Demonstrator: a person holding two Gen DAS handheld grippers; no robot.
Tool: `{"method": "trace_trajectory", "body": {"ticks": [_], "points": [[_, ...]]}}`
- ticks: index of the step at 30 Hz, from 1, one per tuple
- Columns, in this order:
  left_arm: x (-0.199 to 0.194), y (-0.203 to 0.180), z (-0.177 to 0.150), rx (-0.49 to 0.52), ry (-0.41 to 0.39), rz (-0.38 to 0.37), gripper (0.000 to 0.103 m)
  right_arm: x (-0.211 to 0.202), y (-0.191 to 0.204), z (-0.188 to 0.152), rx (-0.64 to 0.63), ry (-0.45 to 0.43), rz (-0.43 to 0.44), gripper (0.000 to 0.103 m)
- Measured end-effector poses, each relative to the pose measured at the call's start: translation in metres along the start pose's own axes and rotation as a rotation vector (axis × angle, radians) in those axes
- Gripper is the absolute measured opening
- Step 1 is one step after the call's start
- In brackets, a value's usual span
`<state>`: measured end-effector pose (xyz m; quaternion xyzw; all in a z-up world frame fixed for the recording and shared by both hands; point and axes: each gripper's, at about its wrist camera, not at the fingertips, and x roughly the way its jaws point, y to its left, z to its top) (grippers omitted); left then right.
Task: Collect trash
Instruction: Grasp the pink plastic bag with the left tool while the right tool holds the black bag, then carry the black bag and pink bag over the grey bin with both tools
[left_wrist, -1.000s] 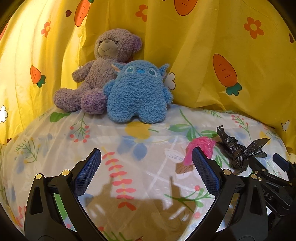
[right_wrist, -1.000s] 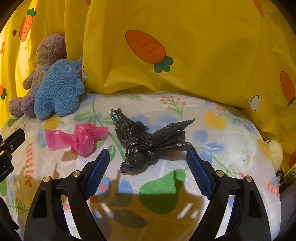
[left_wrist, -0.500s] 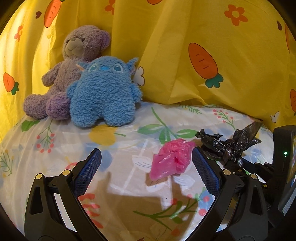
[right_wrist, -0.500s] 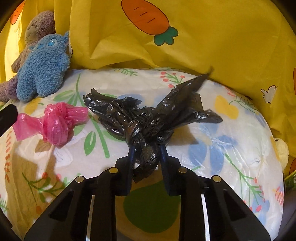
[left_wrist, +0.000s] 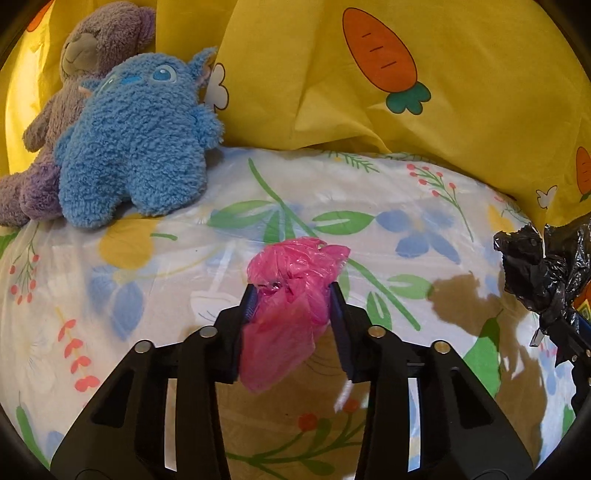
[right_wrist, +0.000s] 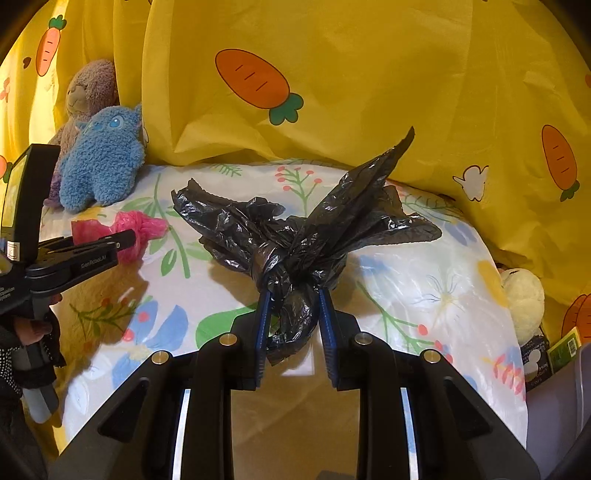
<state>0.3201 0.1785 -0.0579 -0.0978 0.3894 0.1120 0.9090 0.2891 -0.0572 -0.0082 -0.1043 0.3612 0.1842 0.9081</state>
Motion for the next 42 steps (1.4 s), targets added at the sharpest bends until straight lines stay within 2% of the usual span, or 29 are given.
{"method": "trace_trajectory", "body": {"ticks": [4,10,17,24,35,42], "points": [[-0.012,-0.006,-0.004,0.024,-0.013,0.006,0.029,-0.011,-0.003,-0.002,0.009,-0.013,-0.007,0.026],[-0.057,-0.019,-0.011,0.035,-0.083,-0.011,0.028,-0.039,-0.003,-0.006,0.013,-0.046,0.002,0.026],[-0.120,-0.043,-0.023,0.046,-0.192,-0.071,0.028,-0.082,-0.006,-0.021,-0.003,-0.092,-0.006,0.026],[-0.158,-0.072,-0.043,0.078,-0.244,-0.148,0.028,-0.122,-0.016,-0.045,-0.004,-0.128,-0.011,0.026],[-0.191,-0.114,-0.071,0.145,-0.274,-0.245,0.028,-0.160,-0.041,-0.086,0.020,-0.155,-0.031,0.026],[-0.191,-0.149,-0.084,0.192,-0.255,-0.309,0.028,-0.171,-0.073,-0.108,0.079,-0.153,-0.071,0.026]]}}
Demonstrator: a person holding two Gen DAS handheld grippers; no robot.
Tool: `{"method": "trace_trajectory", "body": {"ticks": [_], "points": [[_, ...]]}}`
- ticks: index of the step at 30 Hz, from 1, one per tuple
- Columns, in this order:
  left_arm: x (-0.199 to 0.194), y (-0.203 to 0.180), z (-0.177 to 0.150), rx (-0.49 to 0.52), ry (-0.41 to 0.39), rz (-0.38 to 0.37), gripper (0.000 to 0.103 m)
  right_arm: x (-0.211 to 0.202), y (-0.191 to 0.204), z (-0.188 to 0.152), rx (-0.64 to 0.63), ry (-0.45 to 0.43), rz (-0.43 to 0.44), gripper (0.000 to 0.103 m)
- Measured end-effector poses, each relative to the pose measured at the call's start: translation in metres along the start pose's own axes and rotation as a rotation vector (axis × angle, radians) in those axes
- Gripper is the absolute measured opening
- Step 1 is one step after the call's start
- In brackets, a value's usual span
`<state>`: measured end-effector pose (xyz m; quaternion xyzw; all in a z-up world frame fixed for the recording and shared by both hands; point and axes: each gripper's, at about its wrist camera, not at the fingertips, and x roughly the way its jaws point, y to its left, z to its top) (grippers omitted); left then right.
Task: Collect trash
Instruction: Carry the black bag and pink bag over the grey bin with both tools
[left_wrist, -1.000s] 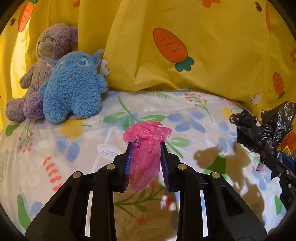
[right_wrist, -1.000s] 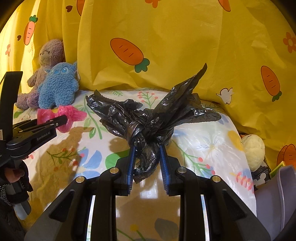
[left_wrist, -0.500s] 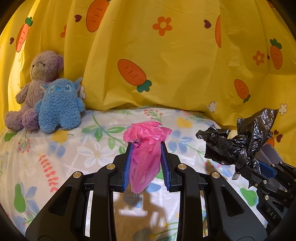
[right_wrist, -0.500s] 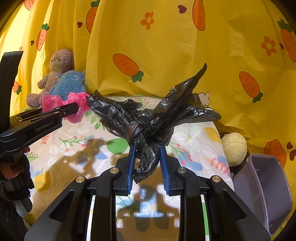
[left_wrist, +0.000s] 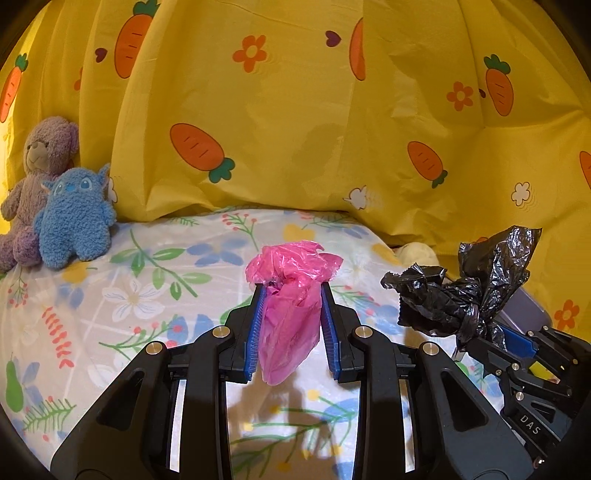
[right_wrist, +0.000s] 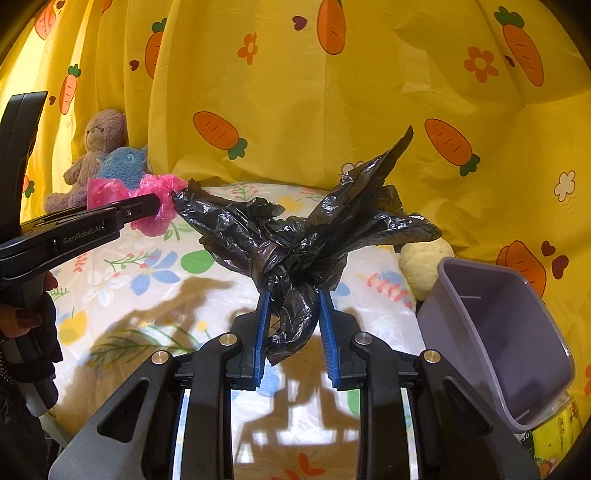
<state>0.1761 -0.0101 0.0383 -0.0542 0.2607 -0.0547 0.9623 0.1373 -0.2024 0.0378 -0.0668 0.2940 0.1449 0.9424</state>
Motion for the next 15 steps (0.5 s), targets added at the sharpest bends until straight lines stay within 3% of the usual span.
{"method": "trace_trajectory", "body": {"ticks": [15], "points": [[0.025,-0.104,0.013,0.131,-0.005,-0.175,0.028,-0.015,-0.094,-0.008,0.188,-0.045,-0.172,0.026]]}}
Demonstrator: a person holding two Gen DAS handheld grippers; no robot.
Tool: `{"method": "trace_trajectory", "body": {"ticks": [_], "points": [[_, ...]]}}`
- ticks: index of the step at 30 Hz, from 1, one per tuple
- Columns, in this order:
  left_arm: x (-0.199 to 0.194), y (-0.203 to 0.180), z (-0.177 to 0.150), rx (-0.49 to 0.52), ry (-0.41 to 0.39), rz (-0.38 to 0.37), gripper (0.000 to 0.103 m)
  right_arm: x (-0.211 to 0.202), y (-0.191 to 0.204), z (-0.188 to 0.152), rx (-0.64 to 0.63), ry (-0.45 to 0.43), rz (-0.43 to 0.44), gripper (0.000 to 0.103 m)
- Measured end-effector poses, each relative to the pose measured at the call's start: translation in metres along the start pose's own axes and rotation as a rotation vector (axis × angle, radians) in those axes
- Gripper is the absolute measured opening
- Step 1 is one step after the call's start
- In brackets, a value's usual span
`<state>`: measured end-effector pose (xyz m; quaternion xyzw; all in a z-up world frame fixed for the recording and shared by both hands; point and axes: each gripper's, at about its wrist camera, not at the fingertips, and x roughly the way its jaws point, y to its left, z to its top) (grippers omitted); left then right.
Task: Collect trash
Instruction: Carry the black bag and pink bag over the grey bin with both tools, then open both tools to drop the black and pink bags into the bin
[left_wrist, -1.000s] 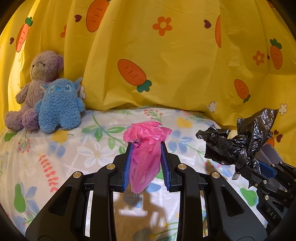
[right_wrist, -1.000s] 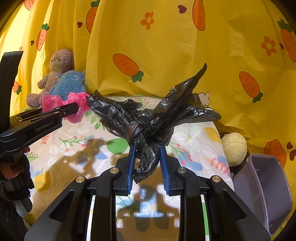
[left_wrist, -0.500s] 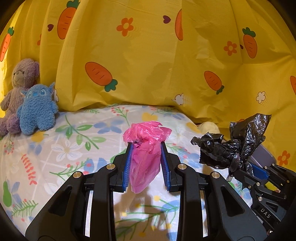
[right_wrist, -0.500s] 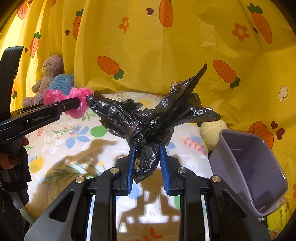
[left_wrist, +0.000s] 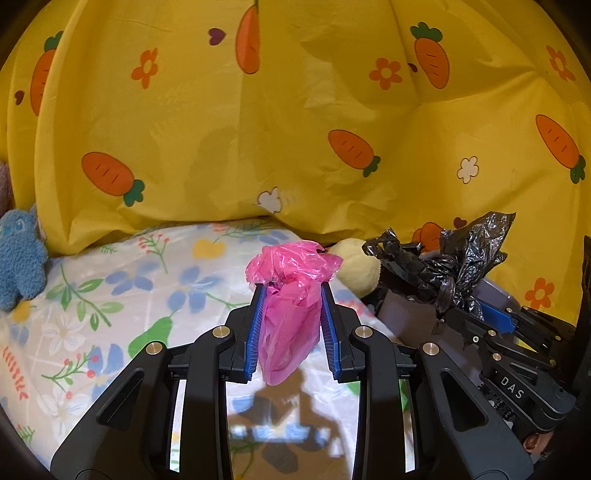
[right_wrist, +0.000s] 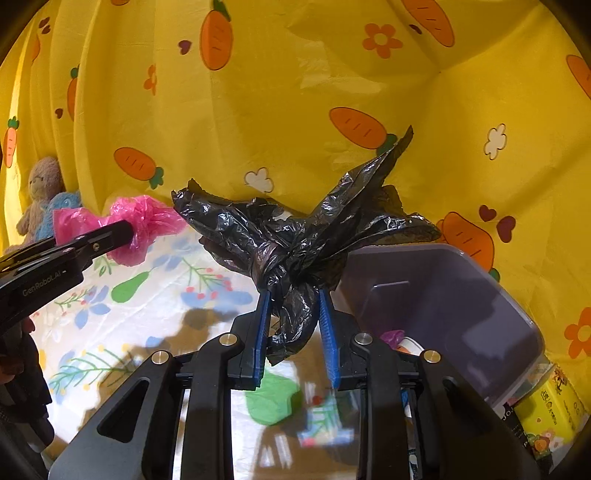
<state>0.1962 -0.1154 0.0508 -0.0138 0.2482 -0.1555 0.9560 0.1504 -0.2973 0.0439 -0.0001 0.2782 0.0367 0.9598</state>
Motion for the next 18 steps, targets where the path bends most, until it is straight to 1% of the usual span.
{"method": "trace_trajectory", "body": {"ticks": [4,7,11,13,15,18], "points": [[0.013,-0.032,0.012,0.017,-0.002,-0.085,0.028,-0.006,-0.033,0.001,0.058,-0.031,-0.107,0.026],[0.024,-0.061,0.021,0.040,-0.005,-0.149,0.028,-0.008,-0.059,-0.001,0.102,-0.039,-0.190,0.027],[0.044,-0.098,0.027,0.055,0.014,-0.245,0.028,-0.008,-0.089,-0.007,0.175,-0.023,-0.238,0.028],[0.058,-0.113,0.027,0.053,0.043,-0.291,0.029,-0.006,-0.101,-0.013,0.194,-0.009,-0.250,0.028],[0.071,-0.127,0.024,0.052,0.076,-0.325,0.029,-0.004,-0.110,-0.018,0.213,0.002,-0.255,0.028],[0.084,-0.143,0.019,0.053,0.101,-0.373,0.029,-0.001,-0.121,-0.024,0.239,0.010,-0.266,0.028]]}}
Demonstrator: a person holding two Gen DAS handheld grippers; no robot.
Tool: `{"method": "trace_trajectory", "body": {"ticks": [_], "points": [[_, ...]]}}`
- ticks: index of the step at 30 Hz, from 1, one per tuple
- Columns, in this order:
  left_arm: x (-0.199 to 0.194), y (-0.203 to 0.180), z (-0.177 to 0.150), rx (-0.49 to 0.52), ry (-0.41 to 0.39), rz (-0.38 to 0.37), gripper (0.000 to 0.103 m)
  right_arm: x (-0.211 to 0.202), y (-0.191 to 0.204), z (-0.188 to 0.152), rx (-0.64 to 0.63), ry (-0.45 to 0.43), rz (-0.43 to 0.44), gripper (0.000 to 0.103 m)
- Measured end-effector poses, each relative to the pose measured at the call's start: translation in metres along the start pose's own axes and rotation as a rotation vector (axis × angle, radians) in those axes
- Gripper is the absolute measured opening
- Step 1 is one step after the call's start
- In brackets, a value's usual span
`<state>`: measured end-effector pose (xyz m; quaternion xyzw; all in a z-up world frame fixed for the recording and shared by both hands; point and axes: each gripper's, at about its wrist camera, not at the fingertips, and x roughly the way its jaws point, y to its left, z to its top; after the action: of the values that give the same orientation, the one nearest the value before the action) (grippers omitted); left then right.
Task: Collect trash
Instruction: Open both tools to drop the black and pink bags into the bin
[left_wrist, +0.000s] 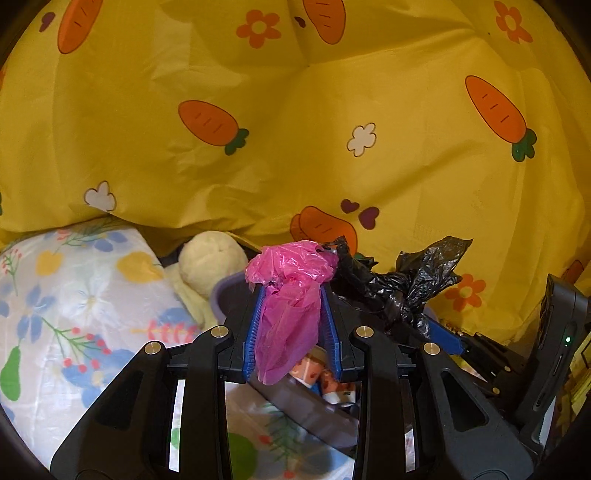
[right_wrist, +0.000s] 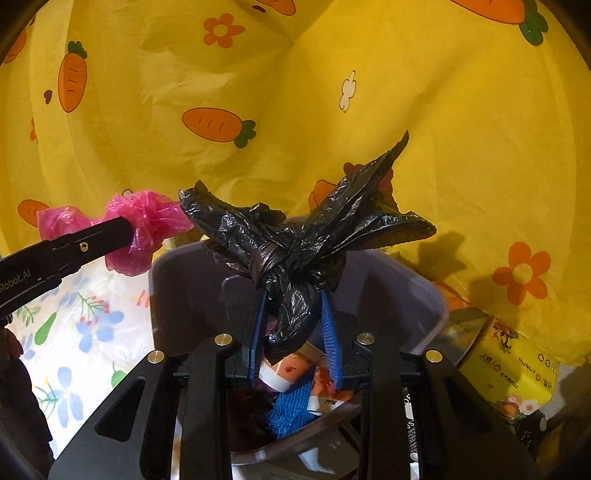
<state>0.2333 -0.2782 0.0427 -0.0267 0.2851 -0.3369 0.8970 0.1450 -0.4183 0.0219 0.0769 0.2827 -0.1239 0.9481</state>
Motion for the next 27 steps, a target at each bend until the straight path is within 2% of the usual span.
{"method": "trace_trajectory", "body": {"ticks": [4,6,7,8,9,12,13,15,16,18,20,22,25,27], "points": [[0.014,-0.006,-0.005,-0.008,0.024,-0.062,0.032,0.004,-0.011,-0.006,0.025,0.007,-0.002,0.029],[0.016,-0.005,-0.006,-0.023,0.025,-0.086,0.041,0.007,-0.014,-0.007,0.031,0.010,-0.001,0.035],[0.016,-0.004,-0.007,-0.030,0.021,-0.092,0.053,0.007,-0.016,-0.008,0.035,0.009,0.001,0.037],[0.015,-0.003,-0.007,-0.034,0.011,-0.088,0.062,0.007,-0.017,-0.009,0.036,0.005,0.006,0.045],[0.013,-0.003,-0.007,-0.032,0.003,-0.082,0.065,0.008,-0.017,-0.008,0.038,0.001,0.009,0.053],[0.007,0.000,-0.009,-0.026,-0.008,-0.048,0.076,0.004,-0.016,-0.009,0.032,-0.018,0.004,0.056],[0.004,0.002,-0.009,-0.028,-0.017,-0.032,0.080,0.003,-0.015,-0.008,0.030,-0.025,0.000,0.059],[-0.008,0.007,-0.011,-0.028,-0.046,0.015,0.083,-0.003,-0.012,-0.009,0.022,-0.050,-0.003,0.074],[-0.014,0.009,-0.013,-0.018,-0.057,0.045,0.089,-0.006,-0.010,-0.009,0.014,-0.064,-0.002,0.077],[-0.029,0.011,-0.018,0.009,-0.088,0.142,0.093,-0.012,-0.004,-0.010,-0.004,-0.084,-0.007,0.087],[-0.045,0.015,-0.024,0.038,-0.112,0.226,0.096,-0.018,0.004,-0.012,-0.021,-0.098,-0.009,0.090],[-0.063,0.021,-0.032,0.050,-0.137,0.287,0.097,-0.024,0.013,-0.015,-0.035,-0.117,-0.015,0.098],[-0.090,0.033,-0.045,0.047,-0.171,0.384,0.097,-0.034,0.027,-0.020,-0.059,-0.147,-0.021,0.098],[-0.108,0.044,-0.054,0.021,-0.176,0.418,0.097,-0.039,0.037,-0.023,-0.070,-0.153,-0.026,0.098]]}}
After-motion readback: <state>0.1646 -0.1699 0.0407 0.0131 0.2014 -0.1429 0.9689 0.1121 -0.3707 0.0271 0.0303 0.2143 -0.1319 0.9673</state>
